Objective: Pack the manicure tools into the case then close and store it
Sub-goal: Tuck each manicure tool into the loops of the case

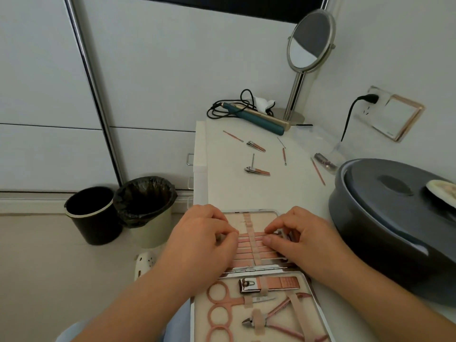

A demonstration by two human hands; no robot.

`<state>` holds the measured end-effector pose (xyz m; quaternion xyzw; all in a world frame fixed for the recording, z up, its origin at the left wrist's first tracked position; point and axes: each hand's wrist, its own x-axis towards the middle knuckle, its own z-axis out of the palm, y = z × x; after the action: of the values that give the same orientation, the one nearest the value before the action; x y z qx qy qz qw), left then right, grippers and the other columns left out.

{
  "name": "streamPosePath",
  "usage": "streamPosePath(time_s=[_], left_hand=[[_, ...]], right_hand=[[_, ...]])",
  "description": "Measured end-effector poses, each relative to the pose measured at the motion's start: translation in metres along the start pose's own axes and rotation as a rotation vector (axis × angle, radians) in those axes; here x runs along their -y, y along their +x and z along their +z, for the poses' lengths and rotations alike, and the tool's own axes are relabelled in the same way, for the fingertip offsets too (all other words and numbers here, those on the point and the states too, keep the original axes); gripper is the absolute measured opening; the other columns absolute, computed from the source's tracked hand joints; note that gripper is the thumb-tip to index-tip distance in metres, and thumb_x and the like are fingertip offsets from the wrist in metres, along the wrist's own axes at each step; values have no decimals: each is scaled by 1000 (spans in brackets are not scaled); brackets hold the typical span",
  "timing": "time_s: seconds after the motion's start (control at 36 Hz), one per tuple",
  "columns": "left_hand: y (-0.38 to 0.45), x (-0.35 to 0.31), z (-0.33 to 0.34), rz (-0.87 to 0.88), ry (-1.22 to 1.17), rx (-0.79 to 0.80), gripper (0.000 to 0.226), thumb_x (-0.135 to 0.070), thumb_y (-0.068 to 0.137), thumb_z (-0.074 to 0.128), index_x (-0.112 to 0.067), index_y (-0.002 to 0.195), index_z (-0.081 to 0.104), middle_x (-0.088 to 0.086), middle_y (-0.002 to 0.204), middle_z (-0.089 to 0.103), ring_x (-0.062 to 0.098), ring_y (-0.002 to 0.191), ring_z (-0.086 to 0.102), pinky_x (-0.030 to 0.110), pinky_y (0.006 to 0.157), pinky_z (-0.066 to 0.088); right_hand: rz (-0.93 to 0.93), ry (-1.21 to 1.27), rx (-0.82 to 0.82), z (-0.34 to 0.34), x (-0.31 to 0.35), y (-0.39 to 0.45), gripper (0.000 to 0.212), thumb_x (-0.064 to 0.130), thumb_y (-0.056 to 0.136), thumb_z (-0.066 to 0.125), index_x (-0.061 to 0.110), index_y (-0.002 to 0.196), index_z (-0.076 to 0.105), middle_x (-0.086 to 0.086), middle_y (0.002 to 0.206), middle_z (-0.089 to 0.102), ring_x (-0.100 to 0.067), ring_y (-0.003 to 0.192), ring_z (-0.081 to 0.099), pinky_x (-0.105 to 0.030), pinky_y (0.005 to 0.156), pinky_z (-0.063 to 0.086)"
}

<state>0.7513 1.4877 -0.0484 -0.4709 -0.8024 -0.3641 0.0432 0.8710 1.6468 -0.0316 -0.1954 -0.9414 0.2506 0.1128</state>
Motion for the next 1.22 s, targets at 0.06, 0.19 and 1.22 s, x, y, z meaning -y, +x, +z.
streamPosePath(time_s=[0.06, 0.19, 1.22], left_hand=[[1, -1, -1, -5, -26, -13, 16, -32, 81, 56, -30, 79, 71, -23, 85, 52, -4, 92, 40, 2, 79, 27], [-2, -2, -5, -26, -97, -50, 12, -25, 80, 60, -31, 80, 71, -24, 85, 53, -6, 95, 44, 2, 79, 30], [-16, 72, -16, -181, -574, -234, 39, -6, 80, 51, -41, 78, 67, -29, 95, 63, -2, 85, 61, 5, 70, 42]], right_hand=[[-3, 0, -4, 0, 1, -1, 7, 47, 76, 65, 49, 76, 57, 16, 85, 52, -1, 76, 51, -14, 65, 41], [2, 29, -29, 1, 1, -2, 13, 45, 75, 67, 51, 76, 55, 13, 80, 51, -1, 71, 50, -13, 63, 39], [98, -577, -78, 28, 46, 223, 38, 30, 91, 41, 11, 122, 53, -10, 126, 50, -28, 114, 48, -37, 89, 40]])
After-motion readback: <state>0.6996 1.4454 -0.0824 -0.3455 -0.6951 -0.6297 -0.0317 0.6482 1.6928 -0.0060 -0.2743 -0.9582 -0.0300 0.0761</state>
